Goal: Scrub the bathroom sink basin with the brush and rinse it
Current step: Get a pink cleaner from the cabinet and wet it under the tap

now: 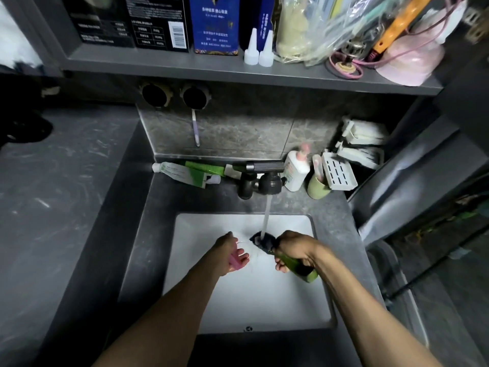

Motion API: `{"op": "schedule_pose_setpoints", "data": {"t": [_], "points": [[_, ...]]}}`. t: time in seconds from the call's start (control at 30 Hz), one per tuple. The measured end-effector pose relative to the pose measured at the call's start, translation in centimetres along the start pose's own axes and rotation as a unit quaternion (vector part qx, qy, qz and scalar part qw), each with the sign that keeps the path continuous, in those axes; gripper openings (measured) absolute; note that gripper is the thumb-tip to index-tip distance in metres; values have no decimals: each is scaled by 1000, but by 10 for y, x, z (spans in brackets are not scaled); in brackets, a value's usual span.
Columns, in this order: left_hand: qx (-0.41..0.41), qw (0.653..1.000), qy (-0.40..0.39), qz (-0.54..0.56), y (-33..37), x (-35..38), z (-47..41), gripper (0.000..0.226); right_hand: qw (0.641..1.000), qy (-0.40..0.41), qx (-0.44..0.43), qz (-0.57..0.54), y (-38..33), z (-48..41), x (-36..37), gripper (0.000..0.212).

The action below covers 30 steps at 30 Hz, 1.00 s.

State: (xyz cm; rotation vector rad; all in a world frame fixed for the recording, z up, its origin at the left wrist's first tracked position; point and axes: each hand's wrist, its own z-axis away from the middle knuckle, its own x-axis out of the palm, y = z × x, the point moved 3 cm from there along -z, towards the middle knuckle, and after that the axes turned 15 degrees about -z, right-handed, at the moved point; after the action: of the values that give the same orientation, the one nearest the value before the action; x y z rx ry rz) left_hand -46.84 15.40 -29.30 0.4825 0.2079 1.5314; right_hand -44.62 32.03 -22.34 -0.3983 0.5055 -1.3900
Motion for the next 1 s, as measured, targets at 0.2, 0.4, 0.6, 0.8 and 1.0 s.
{"op": "schedule_pose_setpoints", "data": {"t": [0.2,0.4,0.6,0.8,1.0], "points": [[-9,1000,1,7,-13,-10,3,31,993,-82,-33,-78,14,13,-5,18],[6,1000,-12,-9,-7,1,3,31,998,-32,-56,-25,1,11,-10,11],[5,1000,-18,-13,-2,1,-7,32,873,186,-153,424,-38,-10,-20,26],[5,1000,-4,-16,2,-4,-12,31,924,170,-98,329,-83,-33,-38,84],[-3,1000,-12,0,5,-7,-16,40,929,168,-139,299,-98,-41,-36,87]]}}
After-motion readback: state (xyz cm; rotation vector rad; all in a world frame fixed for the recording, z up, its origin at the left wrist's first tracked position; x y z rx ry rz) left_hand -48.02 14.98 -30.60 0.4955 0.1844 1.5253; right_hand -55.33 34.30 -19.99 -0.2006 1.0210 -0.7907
